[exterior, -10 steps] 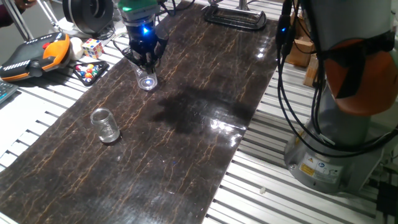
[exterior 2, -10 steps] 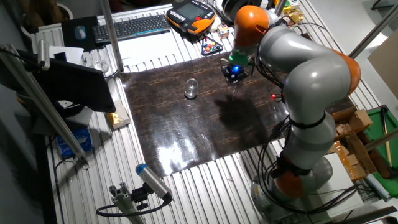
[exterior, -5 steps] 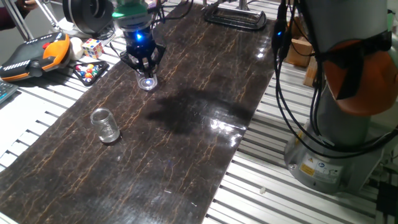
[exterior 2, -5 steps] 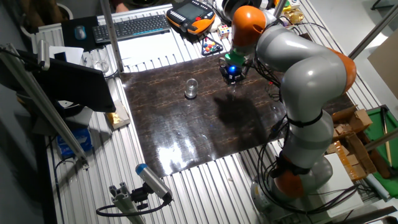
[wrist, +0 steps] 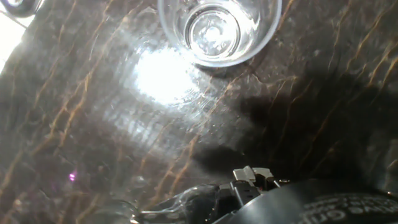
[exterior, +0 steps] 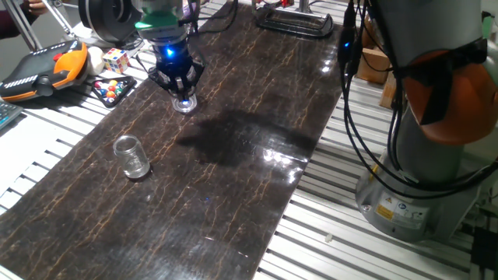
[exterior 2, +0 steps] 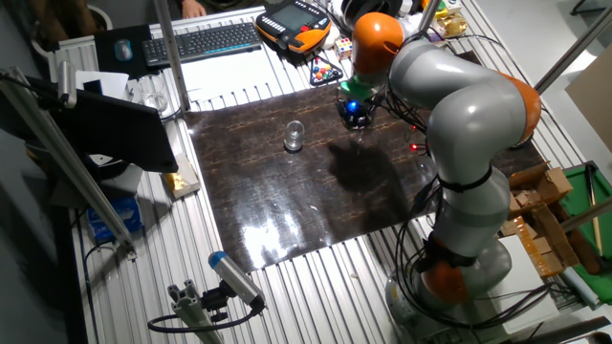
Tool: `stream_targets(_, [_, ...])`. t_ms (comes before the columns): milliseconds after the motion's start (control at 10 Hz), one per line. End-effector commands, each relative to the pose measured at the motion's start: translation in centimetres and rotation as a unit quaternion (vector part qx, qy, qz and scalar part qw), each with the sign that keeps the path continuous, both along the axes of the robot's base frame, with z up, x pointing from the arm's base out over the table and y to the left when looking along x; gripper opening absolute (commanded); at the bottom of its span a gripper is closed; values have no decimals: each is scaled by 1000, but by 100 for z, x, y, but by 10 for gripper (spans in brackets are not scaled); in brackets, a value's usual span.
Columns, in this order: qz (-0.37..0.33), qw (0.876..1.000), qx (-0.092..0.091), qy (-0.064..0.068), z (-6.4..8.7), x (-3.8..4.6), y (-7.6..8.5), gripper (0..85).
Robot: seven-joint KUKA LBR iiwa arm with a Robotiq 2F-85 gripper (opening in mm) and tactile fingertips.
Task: Pour the water from one cup into another empty cup
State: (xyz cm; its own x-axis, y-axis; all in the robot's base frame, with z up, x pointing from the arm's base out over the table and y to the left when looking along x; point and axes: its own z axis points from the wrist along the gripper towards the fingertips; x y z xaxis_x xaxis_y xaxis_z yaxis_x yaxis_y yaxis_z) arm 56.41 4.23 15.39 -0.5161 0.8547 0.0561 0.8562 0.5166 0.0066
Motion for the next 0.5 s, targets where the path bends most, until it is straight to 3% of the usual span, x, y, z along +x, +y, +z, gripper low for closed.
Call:
stream_targets(0, [-110,994,2,-2,-11,7,3,7])
stream_targets(200, [-132,991,19,-3,-57,34,15,7])
stream_targets(300, [-161,986,43,-1,-109,47,31,7])
stream_targets(400, [-175,983,55,1,-147,46,62,7])
